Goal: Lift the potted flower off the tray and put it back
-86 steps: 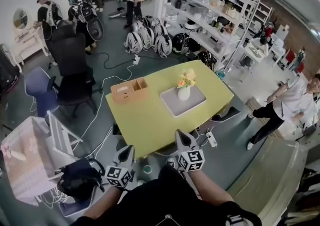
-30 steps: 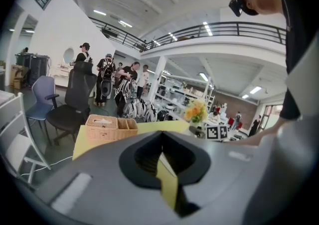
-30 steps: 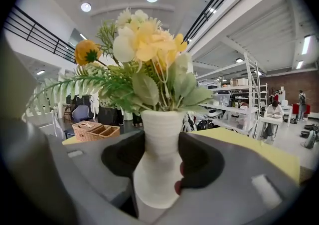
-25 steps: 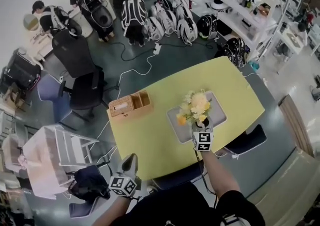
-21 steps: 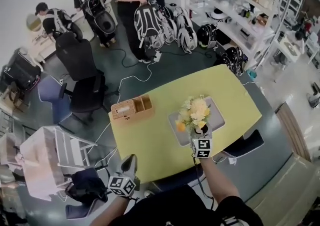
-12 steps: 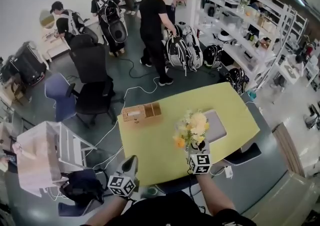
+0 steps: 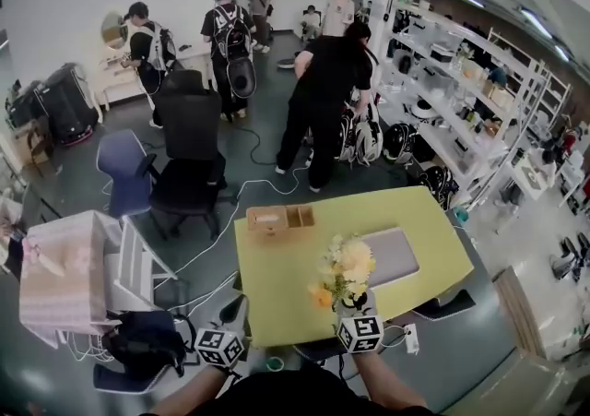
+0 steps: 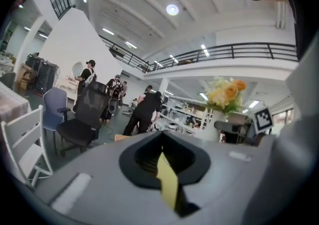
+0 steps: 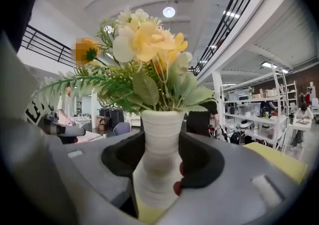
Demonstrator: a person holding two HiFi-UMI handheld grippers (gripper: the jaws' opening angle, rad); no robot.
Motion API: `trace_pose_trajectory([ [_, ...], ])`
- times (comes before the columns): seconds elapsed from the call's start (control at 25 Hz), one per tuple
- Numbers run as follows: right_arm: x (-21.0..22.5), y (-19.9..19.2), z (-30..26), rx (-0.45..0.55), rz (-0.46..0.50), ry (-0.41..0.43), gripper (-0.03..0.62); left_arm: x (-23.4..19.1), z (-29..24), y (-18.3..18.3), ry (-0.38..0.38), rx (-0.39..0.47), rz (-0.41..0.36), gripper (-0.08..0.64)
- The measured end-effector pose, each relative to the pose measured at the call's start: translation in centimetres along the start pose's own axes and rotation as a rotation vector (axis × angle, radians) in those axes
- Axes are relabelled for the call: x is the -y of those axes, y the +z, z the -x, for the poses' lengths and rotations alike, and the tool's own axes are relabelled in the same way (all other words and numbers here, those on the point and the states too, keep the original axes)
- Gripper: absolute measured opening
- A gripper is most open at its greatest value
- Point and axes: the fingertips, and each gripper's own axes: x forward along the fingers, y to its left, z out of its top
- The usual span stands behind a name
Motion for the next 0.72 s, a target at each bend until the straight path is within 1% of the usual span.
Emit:
trace_pose_trajectory([
  [0.16,-3.8,0.1,1.4,0.004,0.002,0.025,0.215,-2.0,2.9,0.3,0.02,0.017,0.007,0.007],
  [0.36,-7.3,0.9,2.6,0.015,0.005,0.054,0.215,-3.1,5.7,1.2,0.032,0.036,0.004,0.007],
  [0.48,-8.5,1.2,2.9,0.022,0.009,0.071,0.215,-3.8,6.5,1.0,0.063,0.027,0.003,0.006],
  [0.56,-9.2,1.4,3.1,0.023,0.011,0.081,0.215,-3.9,6.9,0.7,0.079,0.007,-0.038,0.007],
  [0.6,-9.4,1.4,3.1,0.024,0.011,0.085,0.215,-3.8,7.2,0.6,0.079,0.003,-0.065,0.008],
  [0.64,-9.7,1.4,3.2,0.023,0.011,0.088,0.215,-3.6,7.4,0.7,0.072,0.009,-0.075,0.008],
  [0.72,-9.9,1.3,3.4,0.022,0.011,0.092,0.215,-3.3,7.8,0.8,0.05,0.034,-0.047,0.006],
])
